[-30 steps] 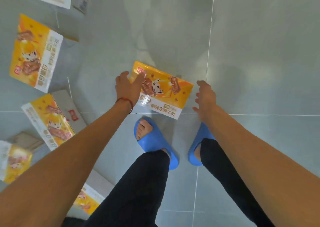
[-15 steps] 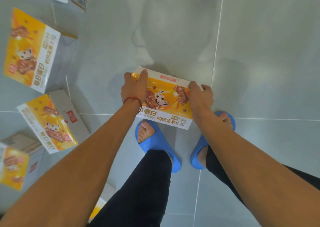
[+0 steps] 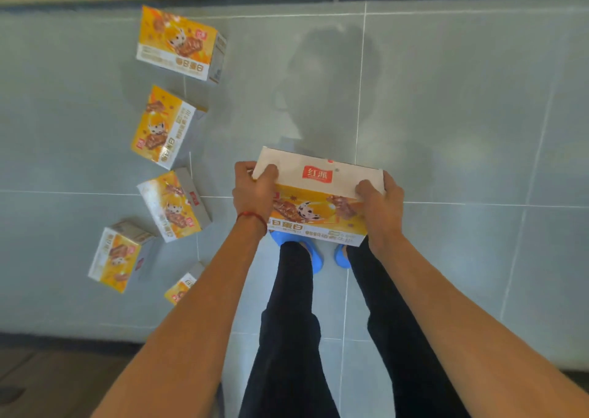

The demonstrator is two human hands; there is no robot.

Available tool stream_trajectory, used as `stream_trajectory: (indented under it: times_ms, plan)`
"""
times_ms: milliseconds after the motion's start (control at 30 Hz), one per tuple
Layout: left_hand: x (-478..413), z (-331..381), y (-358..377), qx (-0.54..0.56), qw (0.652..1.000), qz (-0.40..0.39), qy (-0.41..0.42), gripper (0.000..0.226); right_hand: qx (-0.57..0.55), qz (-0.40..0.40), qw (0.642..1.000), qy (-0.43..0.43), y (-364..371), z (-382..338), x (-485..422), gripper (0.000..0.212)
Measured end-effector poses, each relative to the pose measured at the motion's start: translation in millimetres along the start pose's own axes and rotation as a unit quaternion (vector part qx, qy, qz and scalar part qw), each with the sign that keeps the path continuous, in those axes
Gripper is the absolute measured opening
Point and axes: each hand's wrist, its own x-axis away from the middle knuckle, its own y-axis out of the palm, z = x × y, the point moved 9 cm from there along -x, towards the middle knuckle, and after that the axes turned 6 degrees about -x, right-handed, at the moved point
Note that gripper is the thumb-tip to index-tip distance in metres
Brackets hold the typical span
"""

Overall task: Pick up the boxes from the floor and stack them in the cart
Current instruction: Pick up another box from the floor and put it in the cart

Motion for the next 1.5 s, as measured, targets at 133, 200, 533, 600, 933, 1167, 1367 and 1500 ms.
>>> stream_trajectory:
  times_ms: [133,200,533,600,933,1167,1367,1500]
  plan:
    - [62,39,-21,0.031,0.997,-0.042,0.049,0.04,-0.034,-0.011,0.999,-0.033,-32,-46,70,0.054]
    - [87,53,-26,0.03,0.995,-0.075,0.062,0.054,-0.049,-0.011,0.997,-0.05,-50,-60,94,0.05]
    - [192,104,-31,-0.019,0.974,-0.171,0.147,0.046,-0.093,0.004,0.99,-0.108,-122,-73,197,0.06]
    - [211,111,-28,-0.044,0.966,-0.186,0.174,0.043,-0.111,0.005,0.987,-0.118,-139,-68,219,0.067]
    - [329,179,61,-0.169,0.887,-0.279,0.327,0.057,-0.265,0.129,0.947,-0.128,-258,-50,279,0.058]
    - [435,225,171,-0.219,0.83,-0.334,0.388,0.051,-0.376,0.205,0.893,-0.134,-369,-47,296,0.052]
    - [525,239,264,-0.246,0.779,-0.378,0.435,0.048,-0.421,0.246,0.86,-0.149,-478,-44,304,0.052]
    - [578,248,320,-0.25,0.751,-0.409,0.455,0.046,-0.422,0.28,0.847,-0.163,-543,-42,300,0.046]
